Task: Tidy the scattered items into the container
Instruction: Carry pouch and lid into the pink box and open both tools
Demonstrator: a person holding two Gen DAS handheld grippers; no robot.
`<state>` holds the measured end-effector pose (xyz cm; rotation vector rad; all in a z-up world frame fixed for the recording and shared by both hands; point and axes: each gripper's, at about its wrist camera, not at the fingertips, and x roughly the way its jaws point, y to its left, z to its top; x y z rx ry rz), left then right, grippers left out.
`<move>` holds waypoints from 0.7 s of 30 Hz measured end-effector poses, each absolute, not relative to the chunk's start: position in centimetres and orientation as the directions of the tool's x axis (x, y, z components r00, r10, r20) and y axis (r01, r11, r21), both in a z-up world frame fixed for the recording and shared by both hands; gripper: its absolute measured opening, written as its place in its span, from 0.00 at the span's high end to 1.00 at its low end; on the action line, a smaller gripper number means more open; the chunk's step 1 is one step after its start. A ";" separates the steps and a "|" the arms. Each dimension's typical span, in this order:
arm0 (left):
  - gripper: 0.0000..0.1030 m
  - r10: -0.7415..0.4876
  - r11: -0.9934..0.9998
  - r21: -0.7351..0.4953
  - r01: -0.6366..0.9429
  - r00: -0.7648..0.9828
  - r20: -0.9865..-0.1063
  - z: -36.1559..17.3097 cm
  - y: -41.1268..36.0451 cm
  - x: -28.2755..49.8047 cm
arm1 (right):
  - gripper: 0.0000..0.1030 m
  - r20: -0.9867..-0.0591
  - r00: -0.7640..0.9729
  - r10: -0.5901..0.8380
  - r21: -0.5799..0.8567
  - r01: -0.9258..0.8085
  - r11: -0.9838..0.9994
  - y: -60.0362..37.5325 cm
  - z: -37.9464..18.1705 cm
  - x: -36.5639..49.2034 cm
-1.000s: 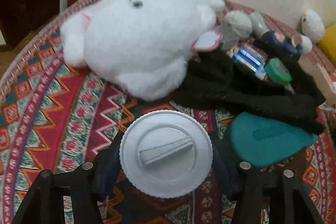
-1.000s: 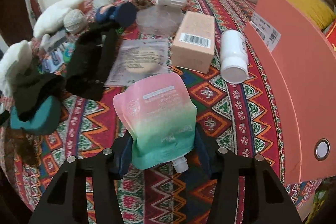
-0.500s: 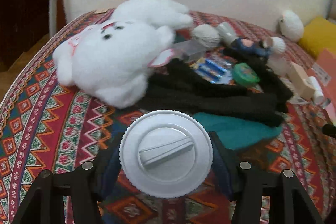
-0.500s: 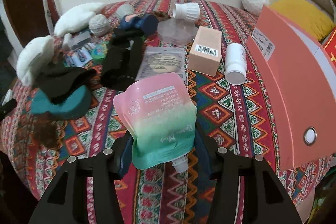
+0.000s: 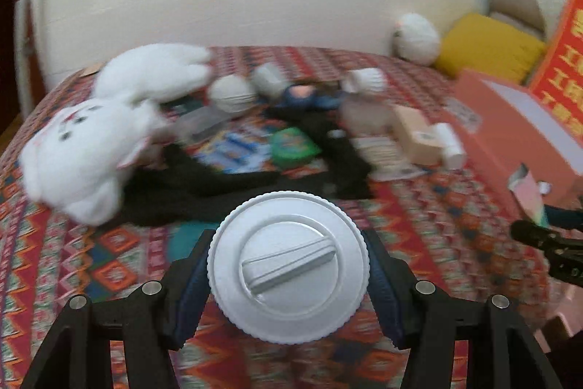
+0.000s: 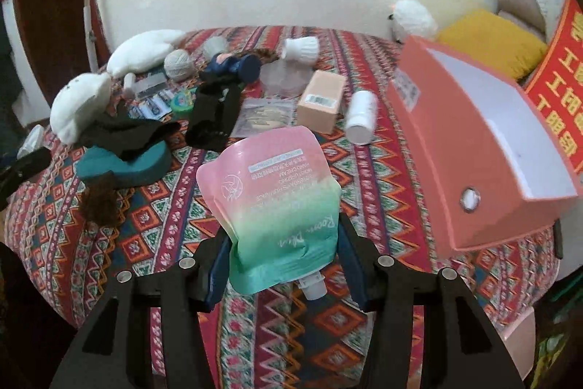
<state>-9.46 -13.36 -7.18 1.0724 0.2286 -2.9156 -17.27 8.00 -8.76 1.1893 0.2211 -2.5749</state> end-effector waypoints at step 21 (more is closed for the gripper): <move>0.37 0.310 -0.935 -0.021 -0.355 -0.785 -0.536 2.6 11.1 -22.2 | 0.46 -0.574 -0.816 0.064 0.070 -0.128 -0.989 30.0 1.0 -21.0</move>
